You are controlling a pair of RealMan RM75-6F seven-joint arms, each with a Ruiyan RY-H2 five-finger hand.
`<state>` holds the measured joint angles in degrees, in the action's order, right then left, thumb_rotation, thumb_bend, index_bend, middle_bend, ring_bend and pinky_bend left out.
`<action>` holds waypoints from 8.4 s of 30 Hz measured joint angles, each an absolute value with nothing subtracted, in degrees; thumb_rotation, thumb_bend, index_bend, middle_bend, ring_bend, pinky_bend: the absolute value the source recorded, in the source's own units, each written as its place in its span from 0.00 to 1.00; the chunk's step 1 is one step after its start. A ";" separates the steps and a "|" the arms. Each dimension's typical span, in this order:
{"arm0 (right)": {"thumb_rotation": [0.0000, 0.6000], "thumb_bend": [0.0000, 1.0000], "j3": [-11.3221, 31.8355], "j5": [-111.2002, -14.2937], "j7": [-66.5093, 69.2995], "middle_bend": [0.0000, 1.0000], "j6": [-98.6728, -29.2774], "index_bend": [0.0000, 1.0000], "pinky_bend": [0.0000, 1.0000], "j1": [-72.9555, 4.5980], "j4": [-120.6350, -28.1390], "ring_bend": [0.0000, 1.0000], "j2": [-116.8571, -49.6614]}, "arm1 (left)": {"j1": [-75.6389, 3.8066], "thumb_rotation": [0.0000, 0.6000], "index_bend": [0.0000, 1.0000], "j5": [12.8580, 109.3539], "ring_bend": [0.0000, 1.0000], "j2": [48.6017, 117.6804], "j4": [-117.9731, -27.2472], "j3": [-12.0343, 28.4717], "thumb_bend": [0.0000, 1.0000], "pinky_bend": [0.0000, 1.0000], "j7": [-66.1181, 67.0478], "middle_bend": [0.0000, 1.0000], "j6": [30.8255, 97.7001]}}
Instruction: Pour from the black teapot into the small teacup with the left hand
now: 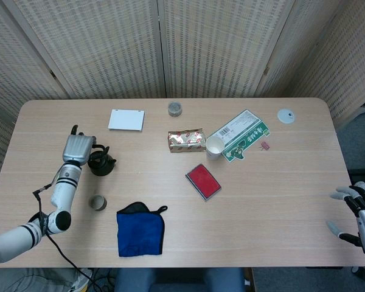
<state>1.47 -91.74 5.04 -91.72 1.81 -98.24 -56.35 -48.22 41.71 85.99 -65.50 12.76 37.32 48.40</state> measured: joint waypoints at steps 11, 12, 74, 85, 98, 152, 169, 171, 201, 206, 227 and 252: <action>1.00 0.14 1.41 -92.90 4.52 0.26 -91.69 0.33 0.23 1.33 -98.91 0.16 -56.32 | -42.28 0.02 0.46 47.48 0.30 77.88 -78.65 9.59 0.28 0.00 32.97 0.50 55.34; 1.00 0.14 1.39 -92.98 4.51 0.26 -91.77 0.33 0.23 1.33 -98.93 0.16 -56.33 | -41.89 0.02 0.46 47.80 0.30 77.57 -79.10 9.44 0.28 0.00 32.39 0.50 55.71; 1.00 0.14 1.26 -91.75 5.82 0.26 -92.24 0.33 0.23 2.11 -97.71 0.16 -56.25 | -38.84 0.02 0.40 47.81 0.36 84.61 -81.47 8.16 0.28 0.00 33.05 0.37 59.39; 1.00 0.14 1.35 -91.69 5.59 0.26 -92.06 0.33 0.23 2.00 -97.88 0.16 -56.29 | -38.69 0.02 0.41 46.91 0.37 83.68 -82.76 7.74 0.28 0.00 33.77 0.37 59.11; 1.00 0.14 1.30 -91.89 5.41 0.26 -92.38 0.33 0.23 2.16 -98.08 0.16 -56.33 | -37.76 0.03 0.41 47.09 0.37 81.98 -84.37 6.81 0.28 0.00 33.87 0.38 59.74; 1.00 0.14 1.66 -91.34 5.33 0.26 -92.35 0.33 0.23 2.27 -98.26 0.16 -56.29 | -37.64 0.03 0.67 45.62 0.60 83.28 -83.47 5.66 0.28 0.00 31.01 0.68 55.66; 1.00 0.14 2.04 -91.04 5.44 0.26 -92.40 0.33 0.22 2.09 -98.25 0.16 -56.44 | -38.31 0.02 0.88 47.96 0.81 84.03 -78.97 7.63 0.18 0.00 26.72 0.94 55.21; 1.00 0.14 2.09 -90.96 5.56 0.26 -92.44 0.33 0.22 2.10 -98.18 0.16 -56.46 | -38.40 0.02 0.90 48.19 0.82 84.53 -77.33 8.13 0.17 0.00 25.75 0.96 55.12; 1.00 0.14 1.83 -92.09 5.86 0.26 -93.31 0.33 0.22 2.41 -98.30 0.16 -56.56 | -34.31 0.66 1.00 58.01 0.97 84.03 -74.50 13.80 0.23 0.27 13.12 1.00 64.87; 1.00 0.14 1.82 -92.21 5.91 0.26 -93.07 0.33 0.22 2.23 -98.25 0.16 -56.65 | -33.57 0.59 1.00 59.24 0.98 83.39 -75.39 14.13 0.25 0.32 12.52 1.00 66.29; 1.00 0.14 1.97 -92.47 6.51 0.26 -91.17 0.33 0.22 0.68 -97.51 0.16 -57.13 | -30.03 0.67 1.00 66.51 0.98 78.41 -83.77 11.94 0.35 0.40 12.93 1.00 71.03; 1.00 0.14 2.43 -92.59 5.41 0.26 -92.04 0.33 0.22 0.39 -98.44 0.16 -56.40 | -26.89 0.83 1.00 73.87 0.98 78.32 -86.13 7.14 0.35 0.43 15.45 1.00 73.21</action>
<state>2.43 -92.59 5.41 -92.04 0.39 -98.44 -56.40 -26.89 73.87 78.32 -86.13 7.14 15.45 73.21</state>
